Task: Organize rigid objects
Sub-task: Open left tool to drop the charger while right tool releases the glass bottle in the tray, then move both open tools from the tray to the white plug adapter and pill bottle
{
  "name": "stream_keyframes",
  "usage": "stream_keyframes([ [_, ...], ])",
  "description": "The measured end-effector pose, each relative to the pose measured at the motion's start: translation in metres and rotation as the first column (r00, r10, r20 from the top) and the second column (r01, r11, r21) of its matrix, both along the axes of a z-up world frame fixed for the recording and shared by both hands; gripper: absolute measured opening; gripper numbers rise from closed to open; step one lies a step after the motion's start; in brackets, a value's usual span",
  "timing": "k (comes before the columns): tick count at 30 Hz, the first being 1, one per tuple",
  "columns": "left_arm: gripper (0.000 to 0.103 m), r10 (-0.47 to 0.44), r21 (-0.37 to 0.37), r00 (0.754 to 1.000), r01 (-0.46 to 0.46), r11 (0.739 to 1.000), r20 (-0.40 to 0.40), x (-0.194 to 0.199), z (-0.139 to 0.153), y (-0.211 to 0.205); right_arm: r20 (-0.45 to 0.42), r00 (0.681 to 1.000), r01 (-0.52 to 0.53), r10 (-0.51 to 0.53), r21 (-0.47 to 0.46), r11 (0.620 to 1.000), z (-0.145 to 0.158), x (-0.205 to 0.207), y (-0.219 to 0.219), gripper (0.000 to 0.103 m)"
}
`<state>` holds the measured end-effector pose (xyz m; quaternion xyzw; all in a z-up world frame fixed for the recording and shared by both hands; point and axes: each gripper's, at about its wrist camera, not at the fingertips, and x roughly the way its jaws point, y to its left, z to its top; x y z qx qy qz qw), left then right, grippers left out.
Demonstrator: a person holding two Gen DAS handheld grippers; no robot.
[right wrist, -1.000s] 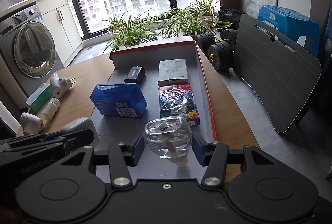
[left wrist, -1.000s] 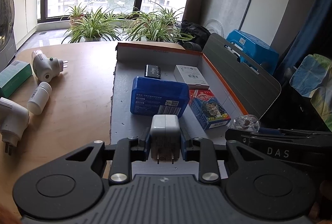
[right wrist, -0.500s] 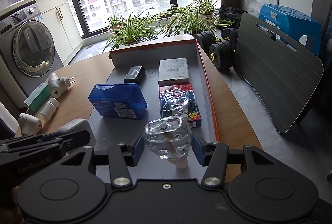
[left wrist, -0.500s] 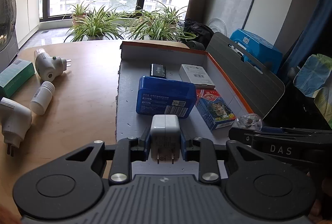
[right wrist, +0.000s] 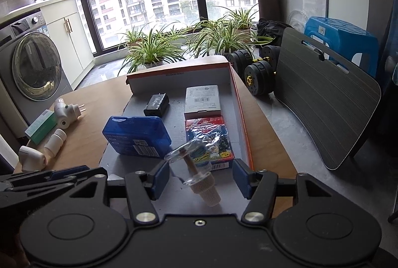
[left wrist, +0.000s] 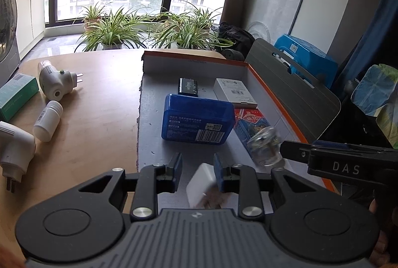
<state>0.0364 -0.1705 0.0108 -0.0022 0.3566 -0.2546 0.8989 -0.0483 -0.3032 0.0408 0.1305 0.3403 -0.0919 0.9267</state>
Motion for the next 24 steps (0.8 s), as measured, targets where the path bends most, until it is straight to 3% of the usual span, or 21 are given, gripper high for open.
stream_keyframes([
  [10,0.032,0.017,-0.013,1.000,-0.017,1.000,0.007,-0.003,0.006,0.003,0.024,1.000,-0.011,0.011,-0.016,1.000,0.011,-0.006,0.007,0.074],
  [12,0.039,0.035,-0.006,0.999,-0.035,0.999,0.008,-0.003,0.009,0.006,0.021,0.999,-0.028,0.028,-0.021,0.999,0.013,-0.005,0.012,0.076],
  [14,0.055,0.062,0.004,0.998,-0.062,0.998,0.008,-0.003,0.012,0.010,0.023,0.999,-0.041,0.042,-0.025,0.999,0.015,-0.005,0.017,0.078],
  [24,0.090,0.170,0.041,0.985,-0.171,0.984,0.024,-0.002,0.023,0.038,0.014,0.994,-0.109,0.110,-0.045,0.993,0.021,-0.001,0.046,0.082],
])
